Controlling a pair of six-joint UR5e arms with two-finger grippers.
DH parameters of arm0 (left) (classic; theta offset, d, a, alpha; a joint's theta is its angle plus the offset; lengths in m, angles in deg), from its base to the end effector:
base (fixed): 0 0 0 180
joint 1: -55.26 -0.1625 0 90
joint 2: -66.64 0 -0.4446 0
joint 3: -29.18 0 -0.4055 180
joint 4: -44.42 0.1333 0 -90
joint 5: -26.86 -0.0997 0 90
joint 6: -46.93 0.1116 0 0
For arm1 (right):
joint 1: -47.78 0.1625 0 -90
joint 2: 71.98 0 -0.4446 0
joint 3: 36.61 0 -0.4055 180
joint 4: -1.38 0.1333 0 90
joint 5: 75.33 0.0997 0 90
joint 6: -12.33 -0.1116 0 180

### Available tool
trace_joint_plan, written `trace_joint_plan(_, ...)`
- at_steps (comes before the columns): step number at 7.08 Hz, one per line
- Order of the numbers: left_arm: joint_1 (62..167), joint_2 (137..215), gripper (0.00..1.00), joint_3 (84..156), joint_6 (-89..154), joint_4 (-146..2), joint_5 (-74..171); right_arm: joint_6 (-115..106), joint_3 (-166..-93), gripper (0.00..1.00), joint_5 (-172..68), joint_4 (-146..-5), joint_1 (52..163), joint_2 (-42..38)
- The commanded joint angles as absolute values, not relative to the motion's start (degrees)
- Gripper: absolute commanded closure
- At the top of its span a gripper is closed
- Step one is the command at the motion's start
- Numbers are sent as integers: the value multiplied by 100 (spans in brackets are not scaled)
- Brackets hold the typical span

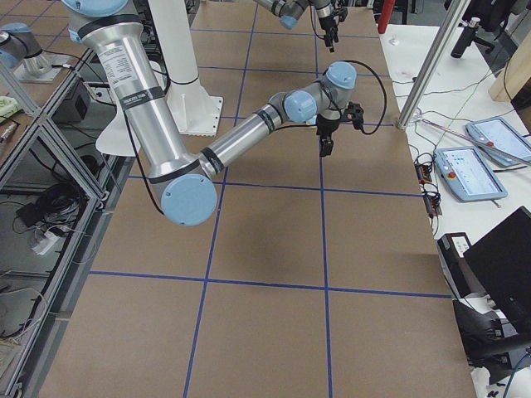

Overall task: Place and press bell with both arms
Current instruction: 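Withdraw the left gripper while the right gripper moves toward the bell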

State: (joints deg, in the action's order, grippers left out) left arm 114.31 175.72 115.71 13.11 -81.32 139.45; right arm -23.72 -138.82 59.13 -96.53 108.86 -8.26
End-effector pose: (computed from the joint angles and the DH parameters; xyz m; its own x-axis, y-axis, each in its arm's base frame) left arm 0.2715 -0.6285 0.4601 0.7084 0.3101 -0.6340 0.0880 0.8525 0.5153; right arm -0.2615 -0.5874 0.3266 0.6108 -0.0878 0.7869 0.0704 0.9959 0.0565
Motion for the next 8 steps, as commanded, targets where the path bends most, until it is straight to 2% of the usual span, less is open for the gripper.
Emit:
trace_joint_plan(1,11932,16757,0,11944,2009,-8135,14419,-3675,-13192,0,5312,-9671,9985,-2060)
trace_joint_plan(3,12362,16221,0,12076,2223,-8126,14883,-4634,-12026,6,4782,-9645,9359,-3351)
trace_joint_plan(4,12547,15983,0,12146,2345,-8126,15033,-4873,-11619,20,4615,-9540,9227,-3644)
trace_joint_plan(5,12645,15746,0,12208,2581,-8118,15052,-5093,-11337,27,4553,-9017,9130,-3699)
trace_joint_plan(6,12698,15552,0,12235,2653,-8109,15061,-5426,-10986,40,4378,-8533,9015,-3822)
trace_joint_plan(8,12873,15279,0,12322,3151,-7733,15087,-5543,-10623,55,4157,-8388,8874,-4051)
